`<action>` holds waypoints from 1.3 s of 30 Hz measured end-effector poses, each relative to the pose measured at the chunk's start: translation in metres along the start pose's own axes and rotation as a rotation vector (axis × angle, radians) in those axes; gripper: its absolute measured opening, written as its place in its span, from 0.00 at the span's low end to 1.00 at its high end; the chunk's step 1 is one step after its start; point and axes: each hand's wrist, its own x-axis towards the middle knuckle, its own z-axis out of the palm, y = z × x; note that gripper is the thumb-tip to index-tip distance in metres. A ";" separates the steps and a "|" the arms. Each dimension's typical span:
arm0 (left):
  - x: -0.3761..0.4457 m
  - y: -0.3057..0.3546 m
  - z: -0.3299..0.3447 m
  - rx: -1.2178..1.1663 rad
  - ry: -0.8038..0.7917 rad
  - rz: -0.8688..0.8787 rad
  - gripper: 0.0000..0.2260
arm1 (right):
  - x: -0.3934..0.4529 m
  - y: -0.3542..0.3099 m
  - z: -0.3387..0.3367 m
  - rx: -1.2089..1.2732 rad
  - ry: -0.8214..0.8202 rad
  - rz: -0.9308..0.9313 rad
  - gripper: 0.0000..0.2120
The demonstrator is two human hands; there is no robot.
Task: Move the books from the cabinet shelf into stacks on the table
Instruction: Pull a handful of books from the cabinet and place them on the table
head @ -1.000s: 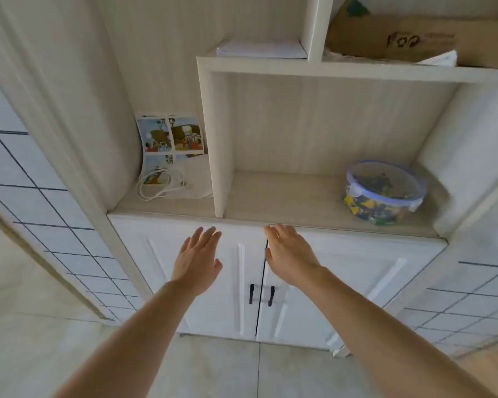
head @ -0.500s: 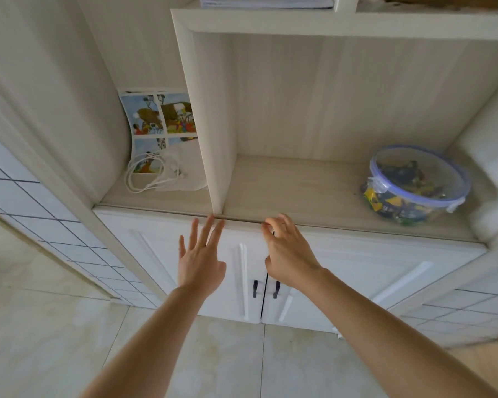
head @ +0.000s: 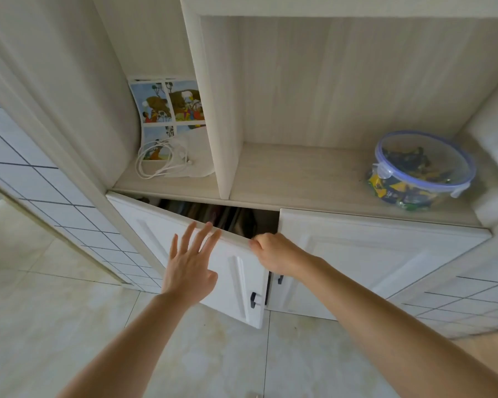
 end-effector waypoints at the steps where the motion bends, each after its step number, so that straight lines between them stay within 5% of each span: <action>1: -0.004 -0.001 0.000 -0.027 0.011 0.007 0.34 | -0.003 0.000 0.004 0.013 0.002 -0.002 0.19; 5: -0.023 -0.007 -0.005 -0.400 0.177 -0.094 0.19 | -0.022 -0.011 0.011 0.047 -0.072 -0.043 0.21; 8: -0.036 -0.012 -0.007 -0.705 0.336 -0.398 0.17 | -0.039 -0.027 0.026 0.039 -0.136 -0.078 0.21; 12: -0.040 -0.023 -0.021 -1.155 0.156 -0.711 0.28 | -0.057 -0.048 0.054 0.010 -0.178 -0.108 0.21; 16: -0.058 -0.049 -0.035 -1.359 0.104 -0.735 0.28 | -0.070 -0.082 0.080 0.037 -0.226 -0.072 0.21; 19: -0.077 -0.081 -0.035 -1.389 0.015 -0.704 0.27 | -0.080 -0.109 0.099 0.222 -0.319 0.029 0.13; 24: -0.102 -0.131 -0.041 -1.362 -0.129 -0.638 0.31 | -0.085 -0.141 0.146 0.360 -0.470 0.134 0.24; 29: -0.107 -0.169 -0.061 -1.265 -0.262 -0.601 0.29 | -0.088 -0.173 0.193 0.538 -0.447 0.114 0.35; 39: -0.123 -0.230 -0.070 -0.900 -0.270 -0.407 0.28 | -0.074 -0.267 0.249 0.470 -0.473 0.080 0.30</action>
